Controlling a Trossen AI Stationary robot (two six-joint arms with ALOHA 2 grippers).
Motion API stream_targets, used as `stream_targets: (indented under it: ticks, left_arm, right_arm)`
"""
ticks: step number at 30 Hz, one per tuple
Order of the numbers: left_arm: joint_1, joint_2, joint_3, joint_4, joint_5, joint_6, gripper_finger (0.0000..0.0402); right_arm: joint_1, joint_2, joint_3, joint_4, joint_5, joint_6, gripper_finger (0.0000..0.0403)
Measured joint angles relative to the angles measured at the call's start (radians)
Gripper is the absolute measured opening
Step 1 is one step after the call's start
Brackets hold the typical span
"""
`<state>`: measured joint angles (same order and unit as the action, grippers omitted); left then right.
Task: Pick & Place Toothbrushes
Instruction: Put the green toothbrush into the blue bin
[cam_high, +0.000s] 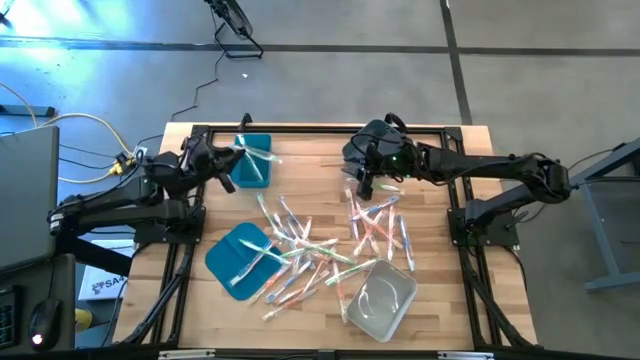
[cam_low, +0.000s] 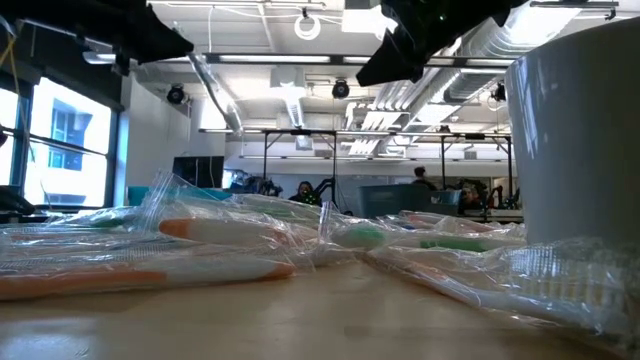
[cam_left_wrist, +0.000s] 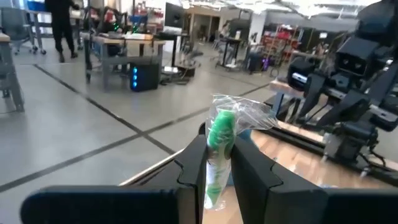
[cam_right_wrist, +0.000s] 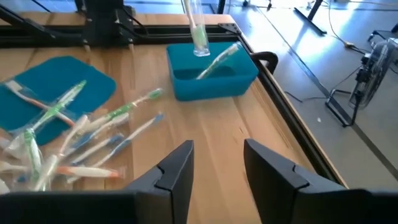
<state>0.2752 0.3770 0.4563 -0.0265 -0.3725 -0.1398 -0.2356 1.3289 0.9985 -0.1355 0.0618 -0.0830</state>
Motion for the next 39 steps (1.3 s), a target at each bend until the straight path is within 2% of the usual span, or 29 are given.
stream_targets:
  ticks: [3,6,9,15,22,31,39]
  left_arm:
    - [0.000,0.011,0.009,0.000,0.000,0.001,0.0056]
    - [0.000,0.016,0.009,-0.011,-0.004,0.002,0.0056]
    - [0.000,0.030,0.009,-0.016,-0.031,0.003,0.0056]
    - [0.000,0.058,0.009,-0.031,-0.054,0.000,0.0056]
    - [0.000,0.058,0.009,-0.029,-0.070,-0.027,0.0056]
    - [0.000,0.057,0.009,-0.093,-0.174,-0.140,0.0056]
    - [0.000,0.058,0.008,-0.224,-0.240,-0.297,0.0056]
  right_arm:
    - [-0.002,0.000,0.000,-0.019,0.015,0.000,0.0096]
    - [-0.004,0.000,0.000,-0.036,0.020,-0.015,0.0049]
    - [-0.018,-0.014,0.000,-0.051,-0.010,-0.045,0.0012]
    - [-0.078,-0.113,-0.056,-0.016,-0.101,-0.047,0.0004]
    - [-0.150,-0.294,-0.262,0.197,-0.199,0.015,0.0003]
    - [-0.171,-0.441,-0.478,0.371,-0.199,0.085,0.0003]
    - [-0.171,-0.461,-0.537,0.421,-0.195,0.091,0.0003]
